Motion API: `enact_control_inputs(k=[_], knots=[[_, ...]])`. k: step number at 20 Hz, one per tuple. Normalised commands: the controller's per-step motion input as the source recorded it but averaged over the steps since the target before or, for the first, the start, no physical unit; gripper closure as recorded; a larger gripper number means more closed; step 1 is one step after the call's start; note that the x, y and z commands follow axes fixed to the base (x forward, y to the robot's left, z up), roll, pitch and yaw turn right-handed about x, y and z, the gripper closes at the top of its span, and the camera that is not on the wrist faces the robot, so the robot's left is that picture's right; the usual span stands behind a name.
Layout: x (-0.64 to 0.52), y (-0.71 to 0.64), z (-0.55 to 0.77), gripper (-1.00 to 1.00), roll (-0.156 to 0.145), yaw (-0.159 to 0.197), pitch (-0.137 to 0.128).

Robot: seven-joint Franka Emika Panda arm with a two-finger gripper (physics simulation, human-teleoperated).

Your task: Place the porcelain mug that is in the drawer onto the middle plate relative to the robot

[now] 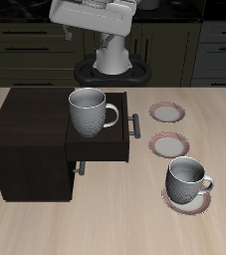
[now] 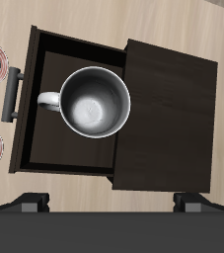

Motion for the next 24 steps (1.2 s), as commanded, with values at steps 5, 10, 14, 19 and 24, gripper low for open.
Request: enact_control_inputs(k=[5,10,14,19,24], knots=[[0.16,0.21,0.07,-1.00,0.024,0.049,-0.004],[0.11,0.24,-0.01,-1.00,0.056,0.083,-0.037],[0.14,0.07,-0.18,-1.00,0.081,0.160,0.010],[0.10,0.06,-0.16,-1.00,0.031,0.156,0.006],[0.01,0.06,-0.15,-1.00,0.027,0.117,-0.010]])
